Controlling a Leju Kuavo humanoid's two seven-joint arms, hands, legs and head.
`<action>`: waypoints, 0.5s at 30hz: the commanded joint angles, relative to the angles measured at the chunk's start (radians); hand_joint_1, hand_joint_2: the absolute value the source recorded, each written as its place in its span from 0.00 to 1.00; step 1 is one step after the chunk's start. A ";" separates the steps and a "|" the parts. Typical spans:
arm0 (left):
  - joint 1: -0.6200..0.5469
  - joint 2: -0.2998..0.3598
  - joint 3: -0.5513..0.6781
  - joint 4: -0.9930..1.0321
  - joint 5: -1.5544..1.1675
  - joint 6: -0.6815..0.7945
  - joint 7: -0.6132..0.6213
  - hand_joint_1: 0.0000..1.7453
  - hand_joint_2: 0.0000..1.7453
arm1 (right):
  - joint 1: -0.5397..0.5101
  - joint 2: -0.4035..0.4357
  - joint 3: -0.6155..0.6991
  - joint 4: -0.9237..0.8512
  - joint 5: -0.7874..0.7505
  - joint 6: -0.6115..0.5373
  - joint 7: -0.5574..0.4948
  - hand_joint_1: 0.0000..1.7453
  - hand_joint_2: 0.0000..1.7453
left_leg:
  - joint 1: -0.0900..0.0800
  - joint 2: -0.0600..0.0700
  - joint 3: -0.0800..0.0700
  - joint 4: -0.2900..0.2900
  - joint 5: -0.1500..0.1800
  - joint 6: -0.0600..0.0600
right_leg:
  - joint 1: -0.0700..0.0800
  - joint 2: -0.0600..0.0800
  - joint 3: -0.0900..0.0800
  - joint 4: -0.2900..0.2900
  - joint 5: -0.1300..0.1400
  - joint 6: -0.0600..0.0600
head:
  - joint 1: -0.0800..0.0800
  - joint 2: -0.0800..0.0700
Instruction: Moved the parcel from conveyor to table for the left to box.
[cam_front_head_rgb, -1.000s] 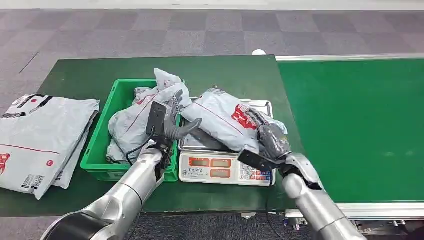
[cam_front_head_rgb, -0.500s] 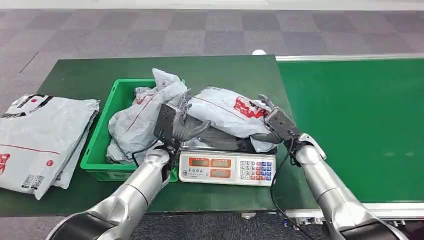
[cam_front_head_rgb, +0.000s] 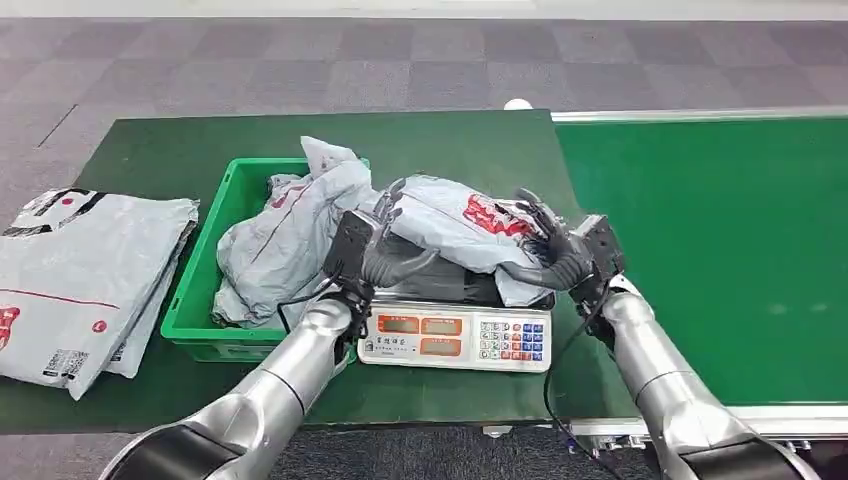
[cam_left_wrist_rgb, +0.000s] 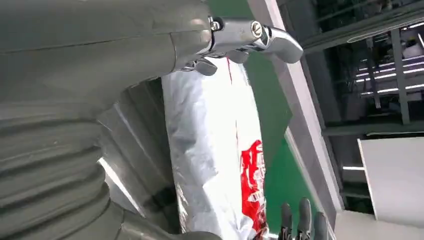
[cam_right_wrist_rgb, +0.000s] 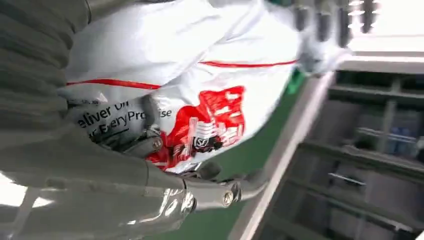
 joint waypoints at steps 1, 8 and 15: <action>-0.056 -0.001 -0.097 0.062 -0.025 0.000 -0.001 0.00 1.00 | 0.013 -0.017 -0.100 0.090 -0.073 0.081 -0.007 0.00 1.00 | 0.001 -0.001 0.000 0.000 0.000 0.000 | 0.001 -0.001 0.001 -0.001 0.000 0.000 | 0.000 0.000; -0.056 -0.002 -0.109 0.065 -0.035 -0.009 -0.003 0.00 1.00 | 0.031 -0.014 -0.132 0.100 -0.119 0.113 0.004 0.00 1.00 | 0.001 0.000 0.002 -0.001 0.000 0.000 | 0.001 0.000 0.003 -0.002 0.000 -0.001 | 0.000 0.000; -0.053 -0.018 -0.153 0.070 -0.085 0.016 -0.005 0.00 1.00 | 0.080 -0.039 -0.211 0.124 -0.212 0.182 0.004 0.00 0.00 | 0.001 -0.002 0.002 -0.001 0.000 0.000 | 0.001 -0.002 0.003 -0.002 0.000 -0.001 | 0.000 0.000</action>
